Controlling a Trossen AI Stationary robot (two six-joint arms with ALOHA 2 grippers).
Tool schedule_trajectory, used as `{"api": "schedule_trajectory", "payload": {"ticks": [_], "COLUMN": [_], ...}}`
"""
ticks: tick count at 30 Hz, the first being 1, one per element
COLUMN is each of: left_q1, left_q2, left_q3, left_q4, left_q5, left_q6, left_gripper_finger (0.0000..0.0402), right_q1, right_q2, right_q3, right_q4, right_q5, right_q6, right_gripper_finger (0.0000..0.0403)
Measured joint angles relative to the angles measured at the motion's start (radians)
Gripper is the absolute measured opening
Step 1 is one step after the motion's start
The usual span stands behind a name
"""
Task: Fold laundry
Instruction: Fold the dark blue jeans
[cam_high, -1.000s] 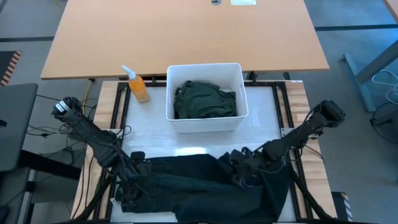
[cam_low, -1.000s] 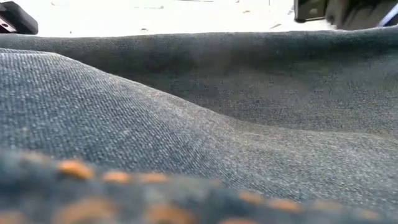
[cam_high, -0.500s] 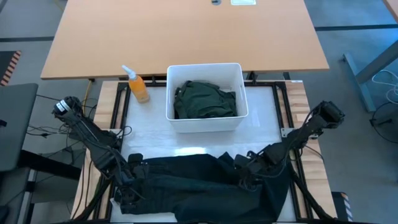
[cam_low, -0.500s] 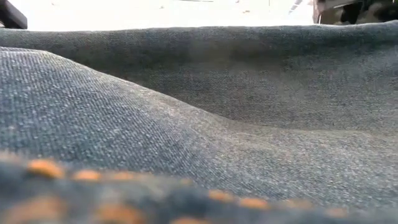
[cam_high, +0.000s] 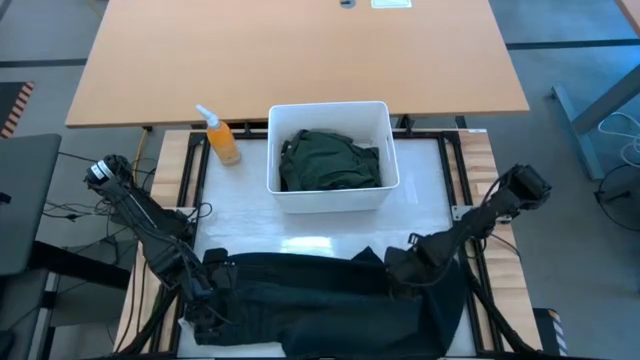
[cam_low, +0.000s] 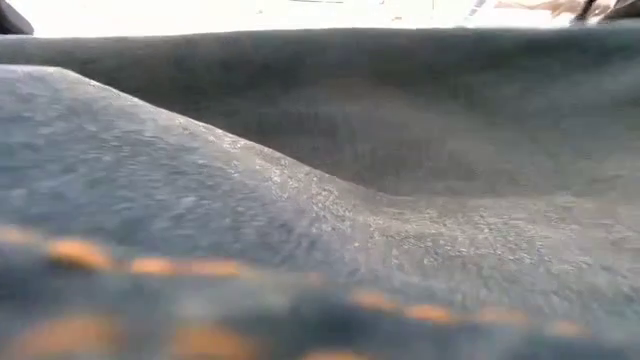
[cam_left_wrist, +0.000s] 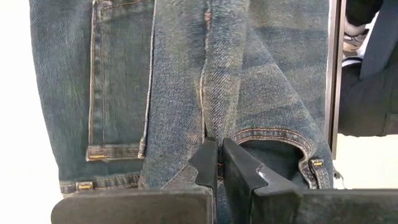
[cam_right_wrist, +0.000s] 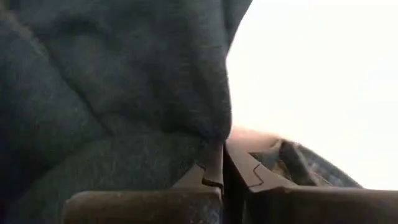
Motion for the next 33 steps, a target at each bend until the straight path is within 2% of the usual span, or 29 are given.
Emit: {"api": "schedule_trajectory", "payload": {"ticks": [4,8,14,17,21,28,33], "left_q1": [-0.002,-0.002,-0.002,-0.002,-0.002,-0.002,0.004], "left_q2": [0.000,0.000,0.000,0.000,0.000,0.000,0.000], "left_q3": [0.000,0.000,0.000,0.000,0.000,0.000,0.000], "left_q4": [-0.004,-0.008,-0.008,-0.008,-0.009,-0.009,-0.010], "left_q5": [-0.004,-0.003,-0.003,-0.008,-0.010,-0.010,-0.011], "left_q6": [-0.002,0.001,-0.003,-0.003,-0.003,0.012,0.024], "left_gripper_finger": [0.0000,0.0000,0.0000,0.0000,0.0000,0.0000,0.0000], "right_q1": [0.007,0.006,0.007,0.022,0.090,0.242,0.274], "right_q2": [-0.004,-0.030,-0.096,-0.139,-0.181,-0.115,-0.030], "right_q3": [0.005,0.047,0.140,0.169,0.169,0.167,0.166], "right_q4": [0.042,-0.033,-0.166,-0.142,-0.017,0.077,0.075], "right_q5": [-0.011,-0.004,0.073,0.108,0.119,0.121,0.122], "right_q6": [-0.032,-0.042,-0.056,-0.029,0.018,0.063,0.063], "right_gripper_finger": [0.0049,0.0083,0.0128,0.0153,0.0186,0.0222,0.0223]}}
